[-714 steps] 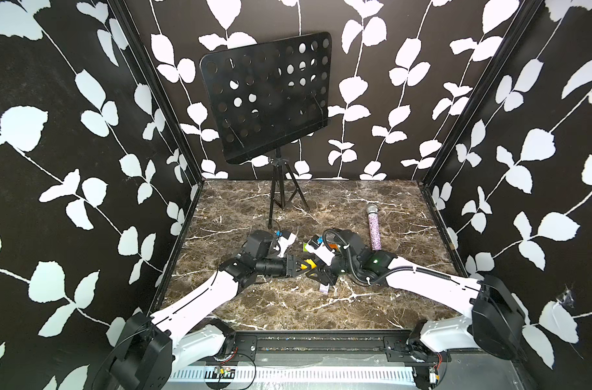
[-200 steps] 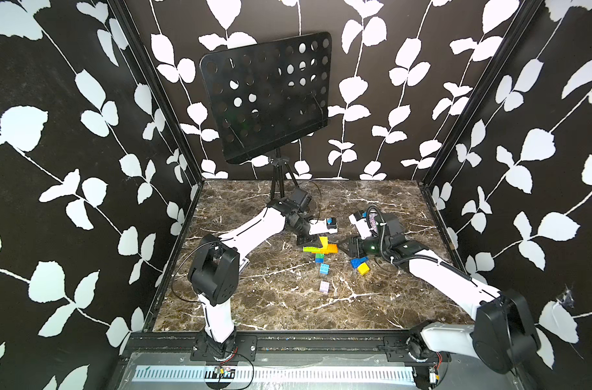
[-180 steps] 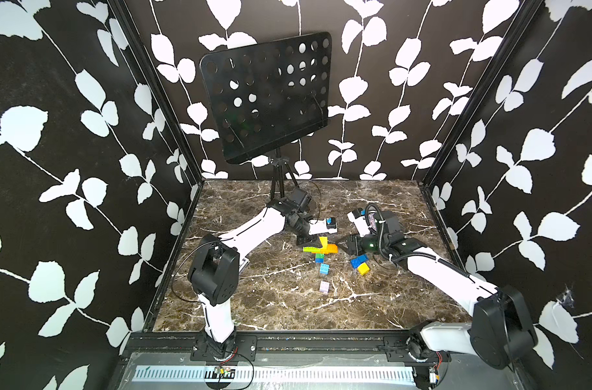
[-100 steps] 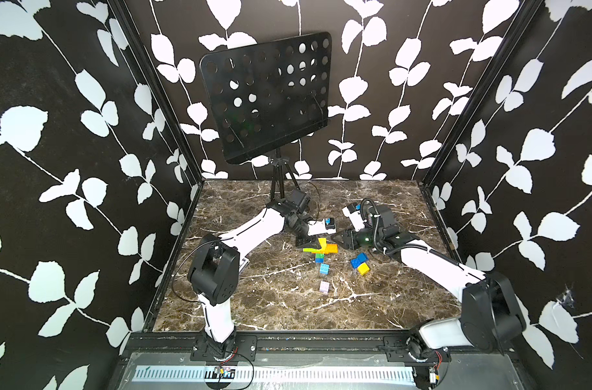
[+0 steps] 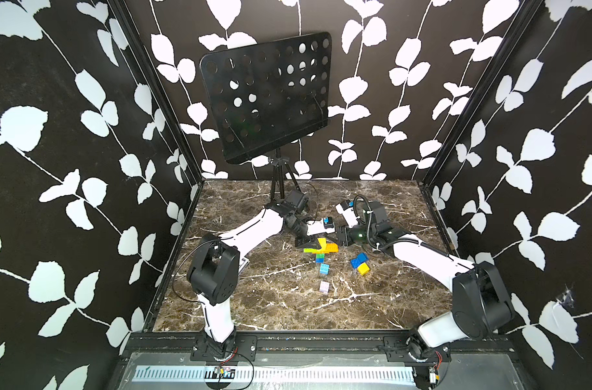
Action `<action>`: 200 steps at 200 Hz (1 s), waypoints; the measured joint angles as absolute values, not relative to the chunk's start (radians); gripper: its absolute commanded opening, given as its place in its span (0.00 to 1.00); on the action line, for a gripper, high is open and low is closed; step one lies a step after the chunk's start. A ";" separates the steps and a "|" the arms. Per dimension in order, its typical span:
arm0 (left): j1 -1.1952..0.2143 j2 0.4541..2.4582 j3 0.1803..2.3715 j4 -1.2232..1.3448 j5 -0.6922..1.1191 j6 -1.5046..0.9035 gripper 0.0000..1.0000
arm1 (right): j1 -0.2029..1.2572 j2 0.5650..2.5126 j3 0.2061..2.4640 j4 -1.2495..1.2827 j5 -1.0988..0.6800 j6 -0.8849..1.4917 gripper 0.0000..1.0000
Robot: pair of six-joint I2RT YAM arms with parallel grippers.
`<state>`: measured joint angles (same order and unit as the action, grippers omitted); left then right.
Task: Assemble a fork with lego
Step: Assemble the lego brick with the lego brick.
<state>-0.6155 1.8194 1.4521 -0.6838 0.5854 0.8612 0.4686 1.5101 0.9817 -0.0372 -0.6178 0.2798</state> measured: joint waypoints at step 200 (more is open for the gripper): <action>-0.612 1.803 1.411 -0.637 0.583 0.847 0.19 | 0.526 1.559 0.965 0.004 -0.531 0.191 0.46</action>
